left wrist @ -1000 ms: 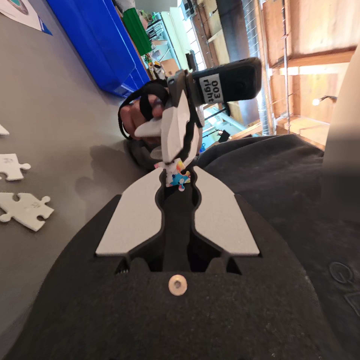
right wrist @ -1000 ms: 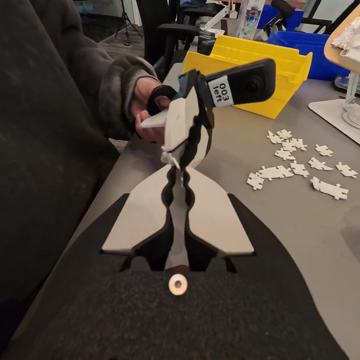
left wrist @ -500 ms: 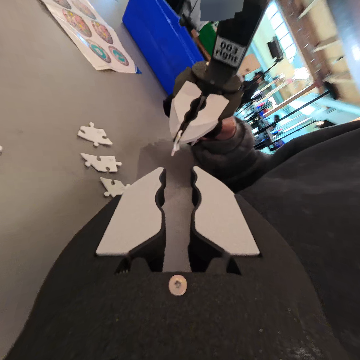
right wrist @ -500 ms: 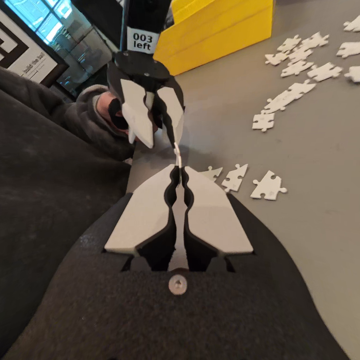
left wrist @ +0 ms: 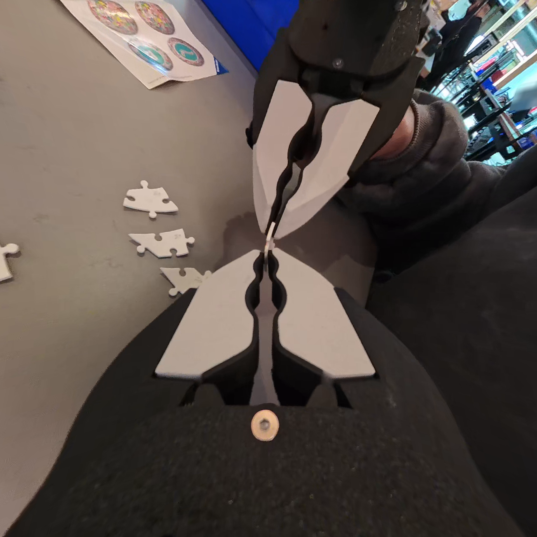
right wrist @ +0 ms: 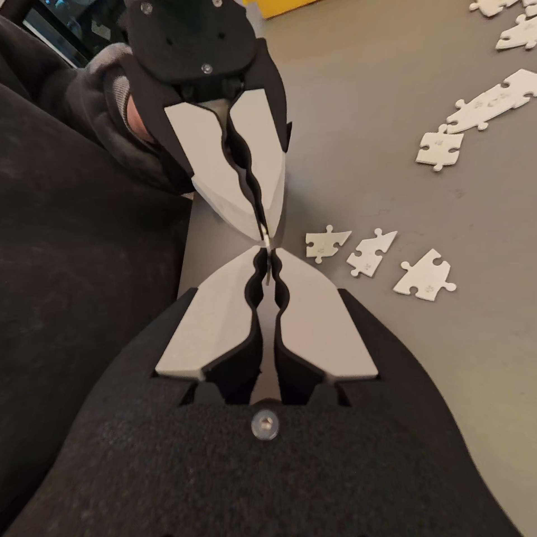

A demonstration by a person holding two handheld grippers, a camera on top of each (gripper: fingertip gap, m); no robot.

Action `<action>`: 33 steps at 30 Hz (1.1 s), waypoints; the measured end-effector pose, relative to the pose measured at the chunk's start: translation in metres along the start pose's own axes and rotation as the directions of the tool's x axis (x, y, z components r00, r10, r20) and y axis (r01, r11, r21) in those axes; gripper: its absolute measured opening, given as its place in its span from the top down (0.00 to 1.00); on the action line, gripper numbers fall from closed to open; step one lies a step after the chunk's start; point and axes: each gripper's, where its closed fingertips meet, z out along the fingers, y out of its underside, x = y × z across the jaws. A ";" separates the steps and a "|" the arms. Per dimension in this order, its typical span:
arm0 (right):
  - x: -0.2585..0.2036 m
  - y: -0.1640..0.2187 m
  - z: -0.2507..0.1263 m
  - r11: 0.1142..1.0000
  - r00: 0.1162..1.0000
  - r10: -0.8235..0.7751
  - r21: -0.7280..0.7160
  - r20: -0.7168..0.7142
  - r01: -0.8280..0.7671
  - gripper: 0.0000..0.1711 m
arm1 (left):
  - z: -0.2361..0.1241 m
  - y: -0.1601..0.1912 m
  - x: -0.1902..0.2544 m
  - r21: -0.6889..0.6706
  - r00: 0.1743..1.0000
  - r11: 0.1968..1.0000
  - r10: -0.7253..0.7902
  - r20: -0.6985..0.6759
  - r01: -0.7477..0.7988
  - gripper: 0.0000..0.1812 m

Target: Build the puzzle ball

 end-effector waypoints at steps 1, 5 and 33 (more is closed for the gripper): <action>0.001 -0.003 -0.001 1.000 1.000 0.005 0.025 -0.001 -0.005 0.98 | 0.000 -0.001 -0.001 0.009 1.000 1.000 -0.005 0.004 0.005 0.98; 0.010 -0.015 -0.006 0.984 0.998 0.052 0.169 -0.020 -0.048 0.97 | -0.003 -0.010 -0.007 0.092 0.996 0.992 -0.085 0.014 0.083 0.99; 0.124 0.036 -0.046 0.798 0.959 0.164 -0.541 -0.229 -0.266 0.98 | -0.035 0.011 -0.055 0.025 0.930 0.998 0.047 0.364 -0.060 0.85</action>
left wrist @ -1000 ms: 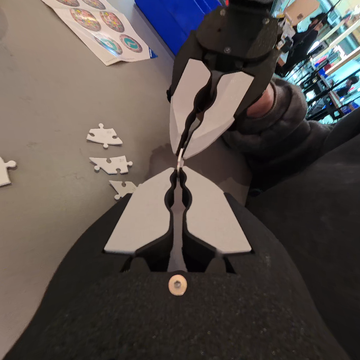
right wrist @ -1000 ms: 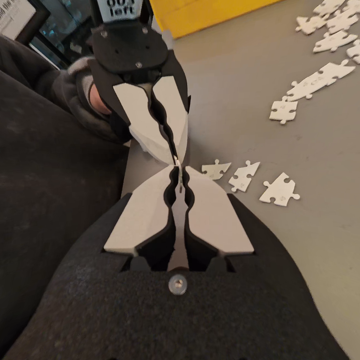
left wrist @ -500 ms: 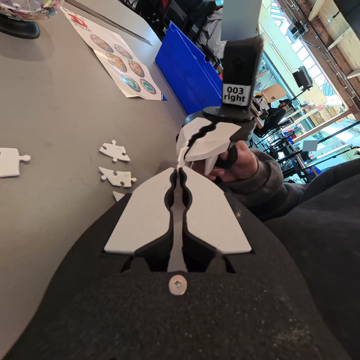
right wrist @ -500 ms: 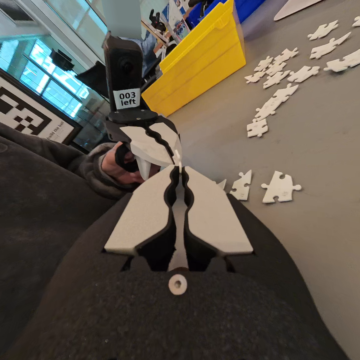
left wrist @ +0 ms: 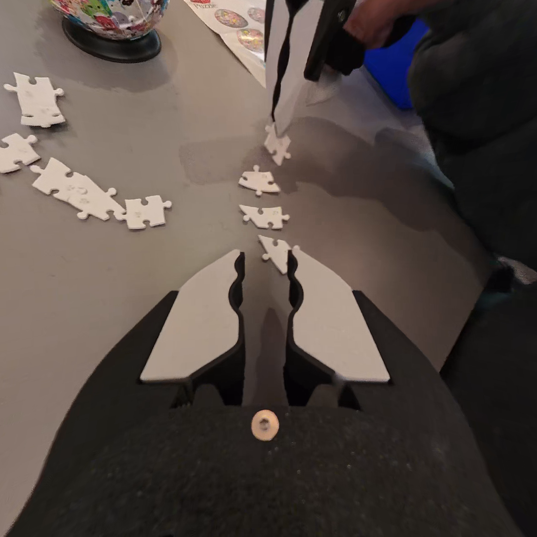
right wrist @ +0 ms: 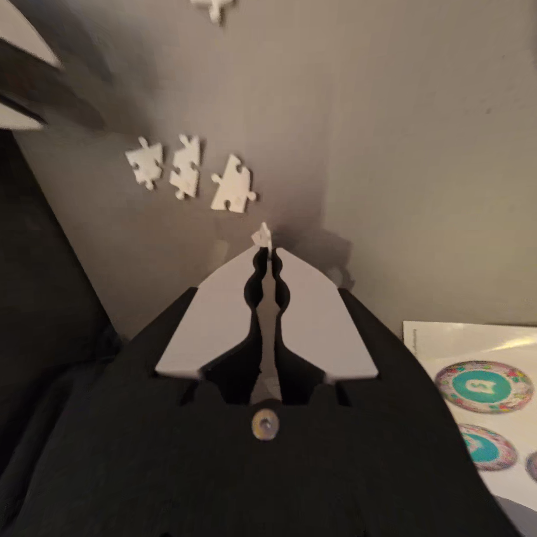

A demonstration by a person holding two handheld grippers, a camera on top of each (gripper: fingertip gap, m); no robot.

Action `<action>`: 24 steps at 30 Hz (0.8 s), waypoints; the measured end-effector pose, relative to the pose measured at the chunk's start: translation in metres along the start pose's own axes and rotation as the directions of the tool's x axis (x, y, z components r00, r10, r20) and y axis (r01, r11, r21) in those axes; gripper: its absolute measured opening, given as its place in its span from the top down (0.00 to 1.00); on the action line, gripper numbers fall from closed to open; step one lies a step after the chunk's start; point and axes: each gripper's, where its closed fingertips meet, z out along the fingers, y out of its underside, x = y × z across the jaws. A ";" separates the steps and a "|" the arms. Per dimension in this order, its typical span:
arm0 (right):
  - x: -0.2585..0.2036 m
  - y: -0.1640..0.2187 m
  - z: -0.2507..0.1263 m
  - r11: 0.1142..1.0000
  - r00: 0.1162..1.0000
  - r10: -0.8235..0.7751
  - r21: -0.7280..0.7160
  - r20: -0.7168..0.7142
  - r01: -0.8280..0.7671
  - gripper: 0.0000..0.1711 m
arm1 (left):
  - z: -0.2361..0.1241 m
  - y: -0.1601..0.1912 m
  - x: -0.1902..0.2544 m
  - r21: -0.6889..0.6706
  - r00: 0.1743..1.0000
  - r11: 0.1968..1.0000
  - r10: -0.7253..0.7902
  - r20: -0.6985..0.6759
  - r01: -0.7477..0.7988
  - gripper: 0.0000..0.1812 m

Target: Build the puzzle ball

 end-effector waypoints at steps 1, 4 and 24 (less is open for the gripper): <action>0.002 0.001 0.002 0.999 1.000 -0.002 -0.039 0.002 0.002 0.97 | -0.001 0.001 -0.003 -0.006 1.000 1.000 0.019 0.022 -0.019 0.84; 0.008 -0.010 0.002 0.998 0.998 -0.042 -0.045 -0.044 0.040 0.97 | -0.005 -0.001 -0.006 0.010 0.994 0.996 0.089 0.058 -0.090 0.88; -0.029 -0.008 -0.037 0.841 0.942 0.013 0.514 -0.334 0.171 0.92 | 0.033 0.034 0.015 -0.207 0.977 0.961 0.201 0.075 -0.182 0.72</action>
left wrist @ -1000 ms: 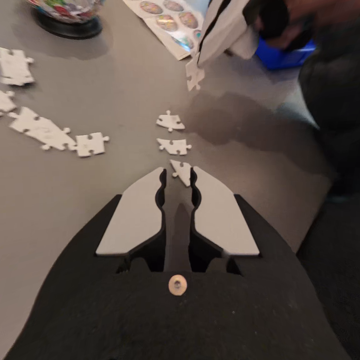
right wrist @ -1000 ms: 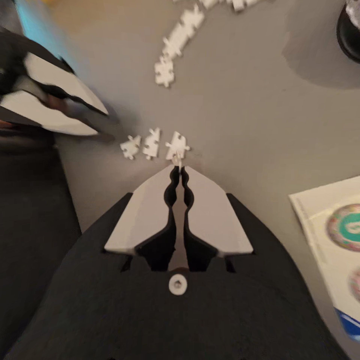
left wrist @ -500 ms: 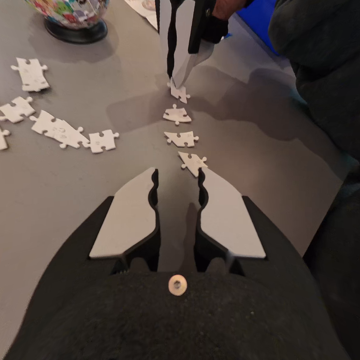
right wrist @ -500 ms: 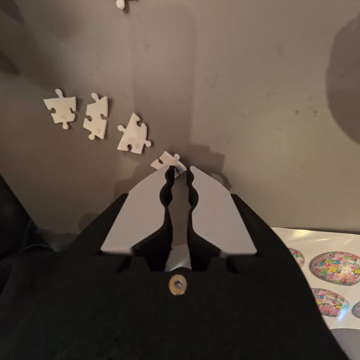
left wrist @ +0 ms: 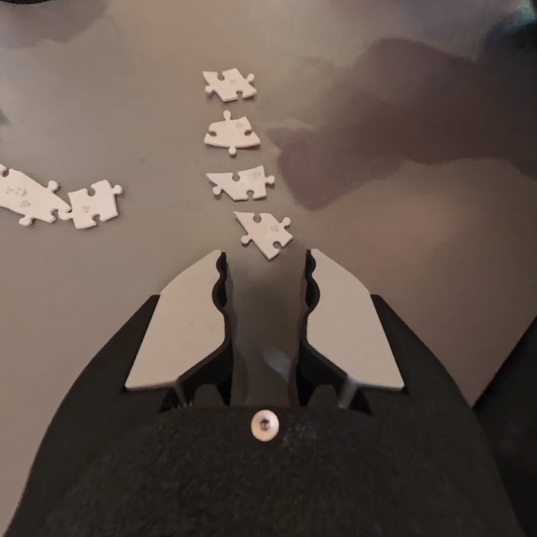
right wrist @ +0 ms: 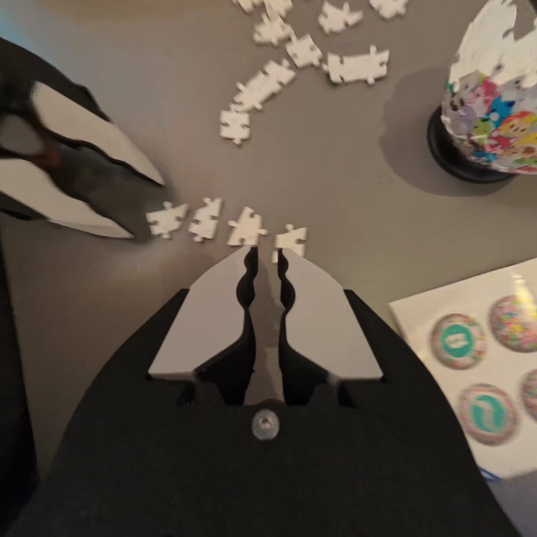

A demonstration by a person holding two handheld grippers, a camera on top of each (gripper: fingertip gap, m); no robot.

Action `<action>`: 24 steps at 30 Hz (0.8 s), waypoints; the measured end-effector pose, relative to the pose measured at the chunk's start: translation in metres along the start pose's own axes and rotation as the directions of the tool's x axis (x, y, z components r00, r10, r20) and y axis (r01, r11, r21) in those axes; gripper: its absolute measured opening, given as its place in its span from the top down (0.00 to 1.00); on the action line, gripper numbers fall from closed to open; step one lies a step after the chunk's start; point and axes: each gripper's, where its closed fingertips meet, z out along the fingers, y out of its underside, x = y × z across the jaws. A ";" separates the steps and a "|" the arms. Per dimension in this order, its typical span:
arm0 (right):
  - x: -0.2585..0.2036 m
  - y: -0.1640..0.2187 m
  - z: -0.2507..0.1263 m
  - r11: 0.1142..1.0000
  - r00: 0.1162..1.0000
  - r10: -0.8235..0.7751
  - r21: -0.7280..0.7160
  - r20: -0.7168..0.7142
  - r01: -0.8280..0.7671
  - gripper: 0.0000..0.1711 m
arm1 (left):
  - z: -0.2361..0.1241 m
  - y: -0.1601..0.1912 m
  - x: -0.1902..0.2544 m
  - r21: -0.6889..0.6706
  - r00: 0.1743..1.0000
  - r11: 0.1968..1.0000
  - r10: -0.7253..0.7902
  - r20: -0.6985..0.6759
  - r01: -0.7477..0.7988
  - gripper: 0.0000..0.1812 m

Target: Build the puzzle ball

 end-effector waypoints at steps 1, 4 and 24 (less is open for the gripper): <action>-0.015 0.004 -0.002 0.997 1.000 0.014 0.072 0.010 -0.015 0.92 | 0.003 0.000 0.000 -0.011 1.000 1.000 0.014 0.017 -0.014 0.72; -0.055 0.025 -0.007 0.970 0.997 0.065 0.233 0.032 -0.070 0.94 | 0.011 -0.001 -0.001 -0.030 0.999 0.999 0.023 0.048 -0.022 0.72; -0.097 0.021 0.004 0.817 0.788 0.408 0.202 0.461 -0.540 0.94 | -0.006 -0.041 0.014 0.142 0.966 0.967 0.185 0.179 -0.211 0.80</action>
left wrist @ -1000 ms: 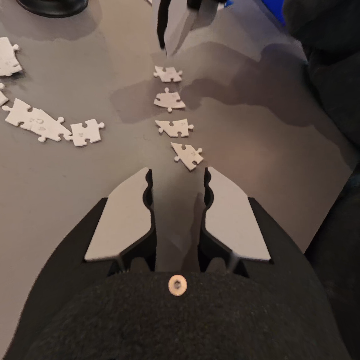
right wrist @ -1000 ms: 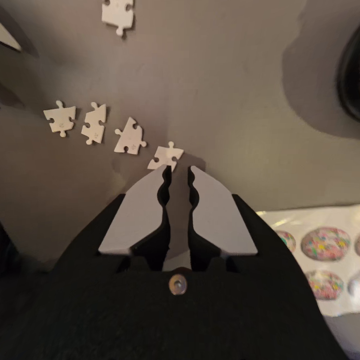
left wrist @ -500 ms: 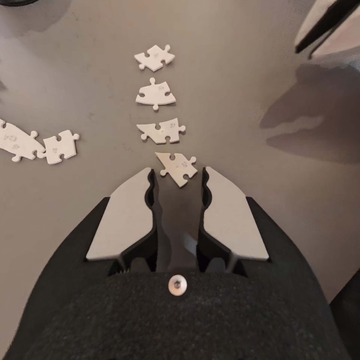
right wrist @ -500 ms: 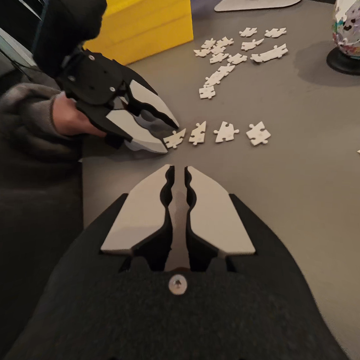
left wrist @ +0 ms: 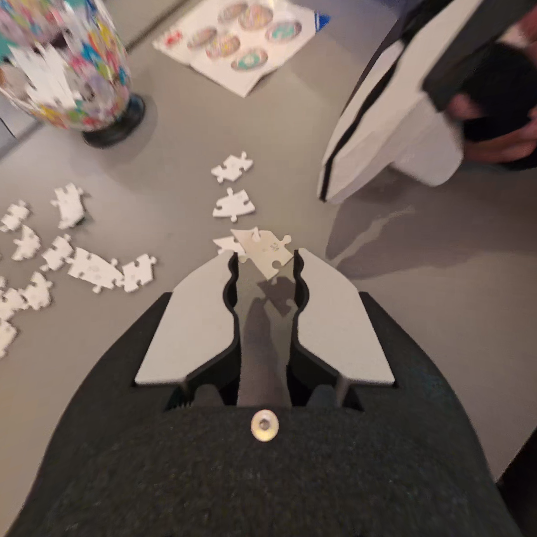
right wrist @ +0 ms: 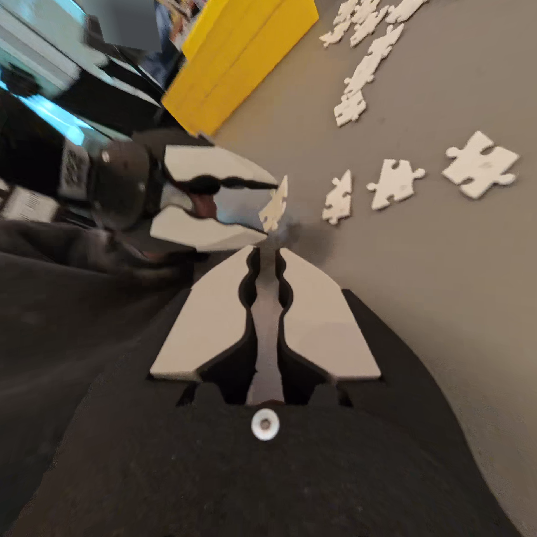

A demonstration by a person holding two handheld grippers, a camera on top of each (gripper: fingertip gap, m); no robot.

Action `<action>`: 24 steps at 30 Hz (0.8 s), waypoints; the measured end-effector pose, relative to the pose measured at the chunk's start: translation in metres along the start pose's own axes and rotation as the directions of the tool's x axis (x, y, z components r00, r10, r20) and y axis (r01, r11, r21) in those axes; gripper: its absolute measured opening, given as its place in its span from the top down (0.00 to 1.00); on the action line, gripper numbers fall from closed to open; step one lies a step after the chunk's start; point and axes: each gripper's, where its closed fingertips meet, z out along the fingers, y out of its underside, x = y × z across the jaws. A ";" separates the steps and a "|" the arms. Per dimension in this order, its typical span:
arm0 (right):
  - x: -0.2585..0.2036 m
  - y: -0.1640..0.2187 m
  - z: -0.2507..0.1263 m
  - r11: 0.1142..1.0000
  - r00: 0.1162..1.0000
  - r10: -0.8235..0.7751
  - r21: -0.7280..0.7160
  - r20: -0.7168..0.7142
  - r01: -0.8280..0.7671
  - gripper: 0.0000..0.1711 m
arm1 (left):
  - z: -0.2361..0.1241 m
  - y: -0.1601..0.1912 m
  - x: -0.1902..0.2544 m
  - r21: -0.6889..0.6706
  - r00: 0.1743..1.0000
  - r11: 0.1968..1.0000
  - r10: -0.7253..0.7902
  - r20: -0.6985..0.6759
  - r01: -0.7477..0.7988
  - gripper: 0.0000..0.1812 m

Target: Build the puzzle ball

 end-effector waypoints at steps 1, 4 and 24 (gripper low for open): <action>-0.003 -0.007 0.003 0.998 0.997 0.055 0.016 0.050 -0.056 0.93 | -0.003 -0.006 0.000 0.021 1.000 1.000 0.021 0.015 -0.021 0.80; -0.004 -0.019 0.011 0.989 0.982 0.146 0.004 0.116 -0.147 0.90 | -0.005 -0.011 0.005 0.025 0.998 0.998 0.063 0.010 -0.063 0.80; -0.011 -0.009 0.018 0.986 0.971 0.155 -0.084 0.179 -0.142 0.99 | -0.017 -0.011 0.017 0.058 0.996 0.996 0.075 -0.044 -0.072 0.83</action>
